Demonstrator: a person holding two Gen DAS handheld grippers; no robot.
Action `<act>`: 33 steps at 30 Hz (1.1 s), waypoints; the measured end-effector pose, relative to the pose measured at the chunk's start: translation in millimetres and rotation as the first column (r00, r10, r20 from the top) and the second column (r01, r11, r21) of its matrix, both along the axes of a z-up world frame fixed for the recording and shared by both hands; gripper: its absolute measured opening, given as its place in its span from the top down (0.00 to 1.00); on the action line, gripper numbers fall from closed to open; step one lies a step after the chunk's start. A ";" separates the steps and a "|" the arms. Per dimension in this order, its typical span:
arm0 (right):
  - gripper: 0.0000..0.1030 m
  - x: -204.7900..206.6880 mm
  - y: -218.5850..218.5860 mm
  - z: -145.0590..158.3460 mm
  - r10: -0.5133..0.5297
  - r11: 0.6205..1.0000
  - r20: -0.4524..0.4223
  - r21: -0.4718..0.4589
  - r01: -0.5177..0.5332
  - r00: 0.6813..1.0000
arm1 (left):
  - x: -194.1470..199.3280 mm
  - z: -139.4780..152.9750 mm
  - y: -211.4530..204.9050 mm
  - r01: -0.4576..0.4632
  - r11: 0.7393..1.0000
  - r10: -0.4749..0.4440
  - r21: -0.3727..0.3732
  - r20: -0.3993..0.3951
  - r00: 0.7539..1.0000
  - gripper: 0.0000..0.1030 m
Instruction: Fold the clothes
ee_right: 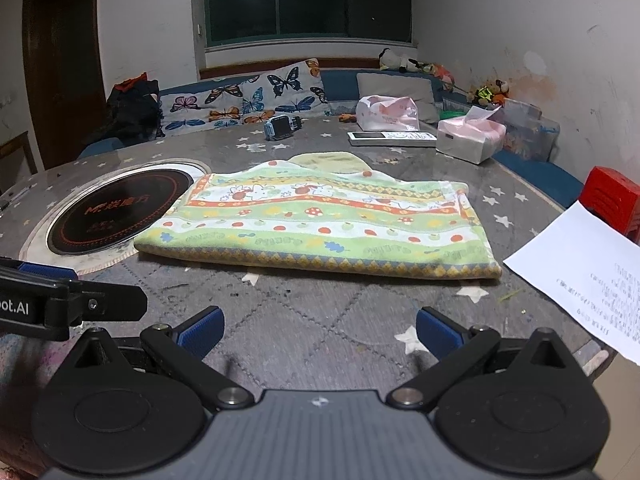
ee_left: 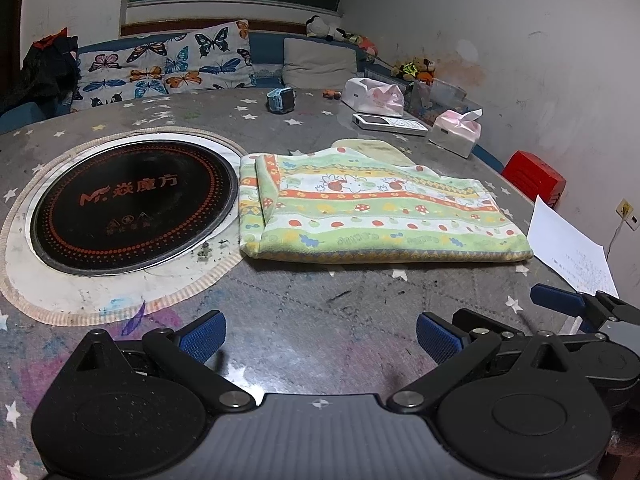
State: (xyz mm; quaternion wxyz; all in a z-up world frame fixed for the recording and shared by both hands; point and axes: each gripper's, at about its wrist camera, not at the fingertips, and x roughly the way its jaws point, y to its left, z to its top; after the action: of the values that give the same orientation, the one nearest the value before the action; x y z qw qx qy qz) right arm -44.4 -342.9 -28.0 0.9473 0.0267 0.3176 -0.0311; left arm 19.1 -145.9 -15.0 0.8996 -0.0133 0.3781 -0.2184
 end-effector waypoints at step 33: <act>0.00 2.8 -6.8 -4.3 -0.016 0.999 -0.017 0.038 0.017 1.000 | 1.8 1.2 -11.9 0.021 1.000 -0.021 0.020 -0.001 1.000 0.00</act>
State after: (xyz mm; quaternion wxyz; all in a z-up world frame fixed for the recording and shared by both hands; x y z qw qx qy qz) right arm -41.6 -349.8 -32.2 0.9436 0.0469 0.3260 -0.0333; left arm 20.9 -157.8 -13.9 0.8971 -0.0006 0.3807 -0.2241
